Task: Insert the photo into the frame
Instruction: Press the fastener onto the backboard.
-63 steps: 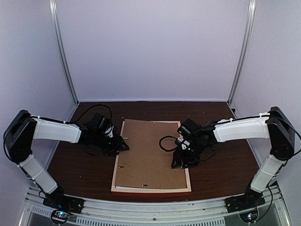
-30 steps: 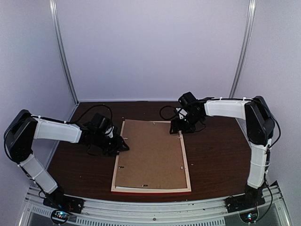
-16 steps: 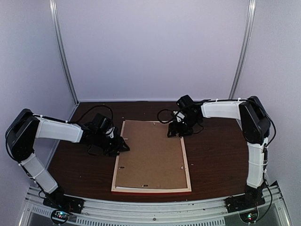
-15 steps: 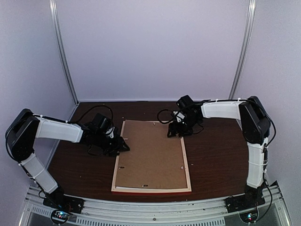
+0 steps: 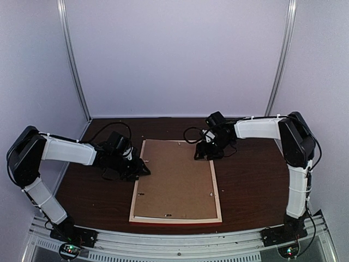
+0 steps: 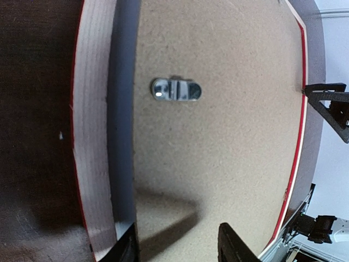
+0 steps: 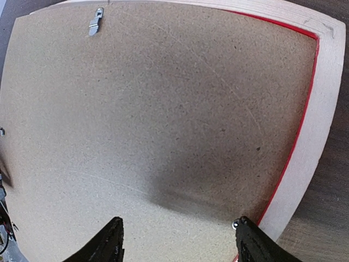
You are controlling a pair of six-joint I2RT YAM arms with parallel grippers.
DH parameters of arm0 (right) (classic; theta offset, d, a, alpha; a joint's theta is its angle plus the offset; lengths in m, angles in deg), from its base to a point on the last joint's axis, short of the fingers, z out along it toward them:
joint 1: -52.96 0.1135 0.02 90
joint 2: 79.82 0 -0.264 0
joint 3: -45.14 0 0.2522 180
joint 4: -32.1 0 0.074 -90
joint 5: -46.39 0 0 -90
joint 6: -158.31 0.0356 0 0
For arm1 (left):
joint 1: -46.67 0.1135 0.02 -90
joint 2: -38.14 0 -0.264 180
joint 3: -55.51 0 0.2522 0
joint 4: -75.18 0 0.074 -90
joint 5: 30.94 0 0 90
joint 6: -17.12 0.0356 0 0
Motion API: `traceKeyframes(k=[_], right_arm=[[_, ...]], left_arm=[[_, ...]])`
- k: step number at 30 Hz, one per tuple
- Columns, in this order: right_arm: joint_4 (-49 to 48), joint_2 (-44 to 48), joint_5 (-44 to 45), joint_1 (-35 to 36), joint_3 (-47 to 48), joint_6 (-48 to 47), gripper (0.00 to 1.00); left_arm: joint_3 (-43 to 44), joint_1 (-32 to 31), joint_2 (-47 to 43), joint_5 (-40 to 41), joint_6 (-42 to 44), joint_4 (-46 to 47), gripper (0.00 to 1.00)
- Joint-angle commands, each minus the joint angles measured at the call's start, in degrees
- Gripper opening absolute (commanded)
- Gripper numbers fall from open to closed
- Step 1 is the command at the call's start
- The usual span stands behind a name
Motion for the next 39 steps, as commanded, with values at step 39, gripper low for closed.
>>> traceKeyframes(k=[39], right_arm=[[0.39, 1.33, -0.77, -1.37, -2.56, 3.52, 0.67]], left_arm=[[1.8, -0.35, 0.72, -1.0, 0.62, 3.04, 0.47]])
